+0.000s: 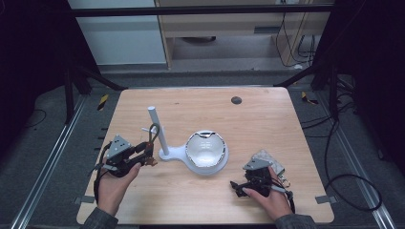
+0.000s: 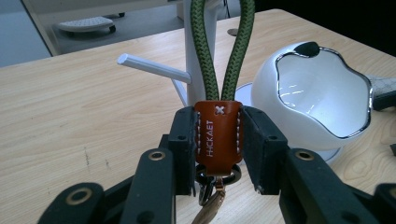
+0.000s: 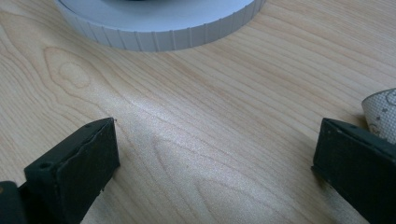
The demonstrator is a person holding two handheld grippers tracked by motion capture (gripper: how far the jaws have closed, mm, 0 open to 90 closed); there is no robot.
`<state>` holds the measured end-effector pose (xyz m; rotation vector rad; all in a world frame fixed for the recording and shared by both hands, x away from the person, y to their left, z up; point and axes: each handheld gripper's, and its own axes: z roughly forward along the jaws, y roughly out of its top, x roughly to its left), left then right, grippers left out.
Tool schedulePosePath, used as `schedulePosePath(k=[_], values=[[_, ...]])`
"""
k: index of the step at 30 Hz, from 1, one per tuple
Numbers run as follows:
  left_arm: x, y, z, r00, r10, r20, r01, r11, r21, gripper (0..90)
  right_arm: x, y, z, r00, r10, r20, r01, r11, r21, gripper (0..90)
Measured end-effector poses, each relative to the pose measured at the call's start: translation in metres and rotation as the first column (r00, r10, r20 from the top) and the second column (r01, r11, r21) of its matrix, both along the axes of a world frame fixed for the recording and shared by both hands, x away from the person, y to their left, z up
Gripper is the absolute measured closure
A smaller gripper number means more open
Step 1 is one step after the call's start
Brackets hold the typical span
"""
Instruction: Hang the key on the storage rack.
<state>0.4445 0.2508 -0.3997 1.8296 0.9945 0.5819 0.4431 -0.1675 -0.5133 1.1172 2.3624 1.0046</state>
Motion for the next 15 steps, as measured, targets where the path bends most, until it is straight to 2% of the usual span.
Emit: schedulePosePath(k=[12, 15], values=[[0.0049, -0.0036, -0.0032, 1.0000, 0.002, -0.009, -0.002, 1.0000, 0.004, 65.1, 0.0000, 0.0000, 0.0001, 1.0000, -0.001, -0.001, 0.001, 1.000, 0.000, 0.2], [0.0050, -0.0051, -0.0059, 0.9999, 0.012, -0.002, -0.012, 0.9998, 0.013, 59.0, 0.0000, 0.0001, 0.0001, 1.0000, -0.001, -0.001, 0.001, 1.000, 0.000, 0.2]])
